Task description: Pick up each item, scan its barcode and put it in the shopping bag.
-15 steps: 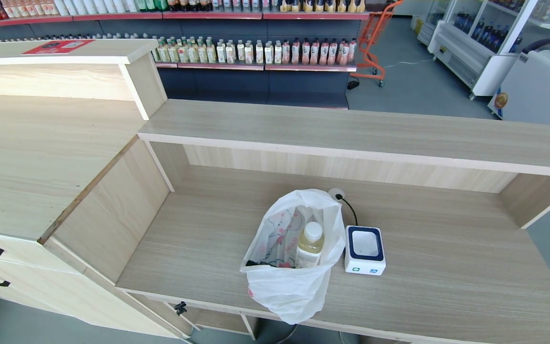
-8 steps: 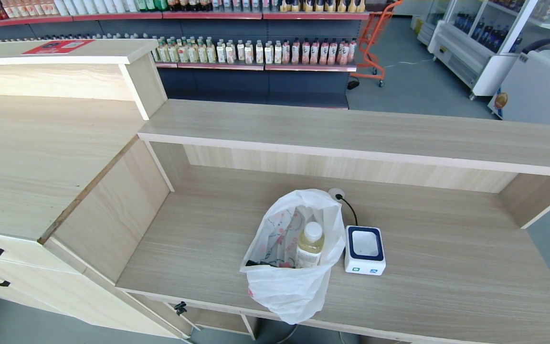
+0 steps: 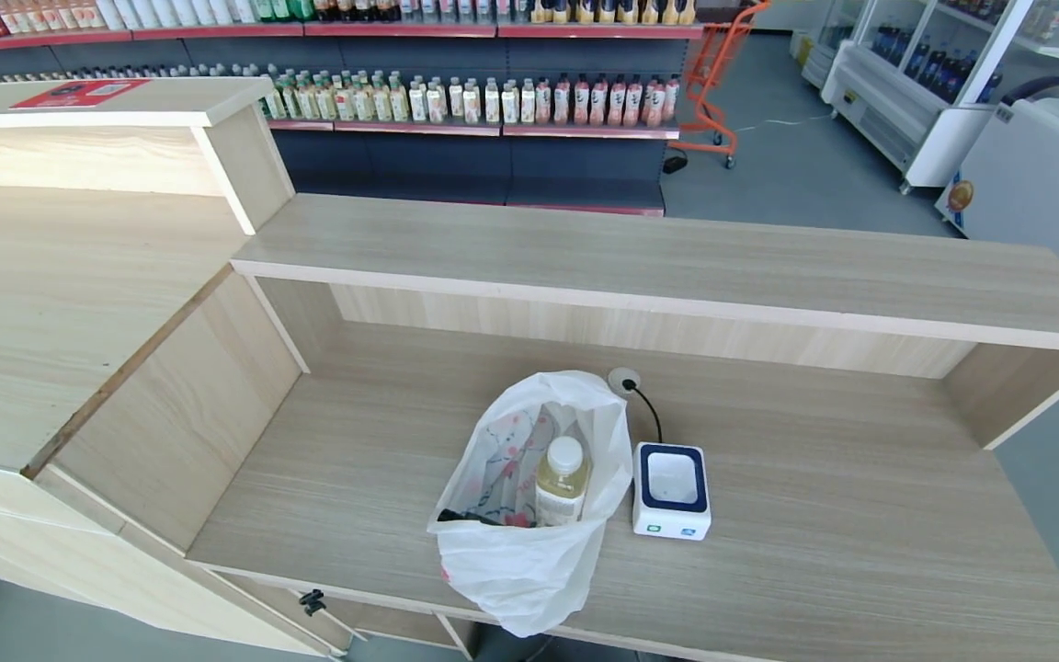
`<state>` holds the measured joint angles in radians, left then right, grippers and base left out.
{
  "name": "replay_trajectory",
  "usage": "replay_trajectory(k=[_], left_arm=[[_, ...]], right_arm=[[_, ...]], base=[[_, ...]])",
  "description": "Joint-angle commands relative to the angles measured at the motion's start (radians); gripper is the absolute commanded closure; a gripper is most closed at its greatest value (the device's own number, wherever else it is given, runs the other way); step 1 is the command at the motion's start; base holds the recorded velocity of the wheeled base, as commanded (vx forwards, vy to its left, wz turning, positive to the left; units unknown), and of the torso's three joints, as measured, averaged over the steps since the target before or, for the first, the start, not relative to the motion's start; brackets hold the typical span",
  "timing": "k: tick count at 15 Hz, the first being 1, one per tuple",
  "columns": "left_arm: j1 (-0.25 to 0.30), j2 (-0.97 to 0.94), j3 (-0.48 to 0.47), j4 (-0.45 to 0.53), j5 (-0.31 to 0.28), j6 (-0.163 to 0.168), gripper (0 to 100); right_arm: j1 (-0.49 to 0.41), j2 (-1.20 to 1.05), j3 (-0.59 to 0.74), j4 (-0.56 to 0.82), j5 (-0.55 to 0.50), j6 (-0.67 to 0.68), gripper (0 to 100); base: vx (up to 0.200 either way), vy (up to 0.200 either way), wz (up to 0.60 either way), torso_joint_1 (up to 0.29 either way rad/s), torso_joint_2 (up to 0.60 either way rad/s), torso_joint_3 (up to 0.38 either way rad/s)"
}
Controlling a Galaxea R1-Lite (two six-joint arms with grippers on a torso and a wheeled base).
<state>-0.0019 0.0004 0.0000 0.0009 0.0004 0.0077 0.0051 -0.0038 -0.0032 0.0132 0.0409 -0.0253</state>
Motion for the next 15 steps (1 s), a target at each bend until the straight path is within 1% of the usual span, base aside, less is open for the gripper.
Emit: replay_trajectory(k=[1, 5, 6, 8, 15], left_arm=[[0.002, 0.000, 0.000, -0.001, 0.000, 0.000, 0], [0.002, 0.000, 0.000, -0.001, 0.000, 0.002, 0], [0.002, 0.000, 0.000, -0.001, 0.000, 0.003, 0], [0.002, 0.000, 0.000, -0.001, 0.000, 0.002, 0], [0.002, 0.000, 0.000, -0.001, 0.000, -0.002, 0]], right_arm=[[0.003, 0.004, 0.000, 0.001, 0.001, -0.001, 100], [0.003, 0.004, 0.000, 0.001, 0.001, -0.002, 100], [0.003, 0.004, 0.000, 0.001, 0.001, -0.002, 100], [0.003, 0.004, 0.000, 0.001, 0.001, -0.002, 100], [0.003, 0.004, 0.000, 0.001, 0.001, -0.001, 100]], base=[[0.000, 0.000, 0.00, 0.000, 0.00, 0.000], [0.000, 0.000, 0.00, 0.000, 0.00, 0.000], [0.200, 0.000, 0.00, -0.002, 0.00, 0.007], [0.200, -0.200, 0.00, -0.010, -0.01, -0.002], [0.000, 0.000, 0.00, 0.000, 0.00, 0.000]])
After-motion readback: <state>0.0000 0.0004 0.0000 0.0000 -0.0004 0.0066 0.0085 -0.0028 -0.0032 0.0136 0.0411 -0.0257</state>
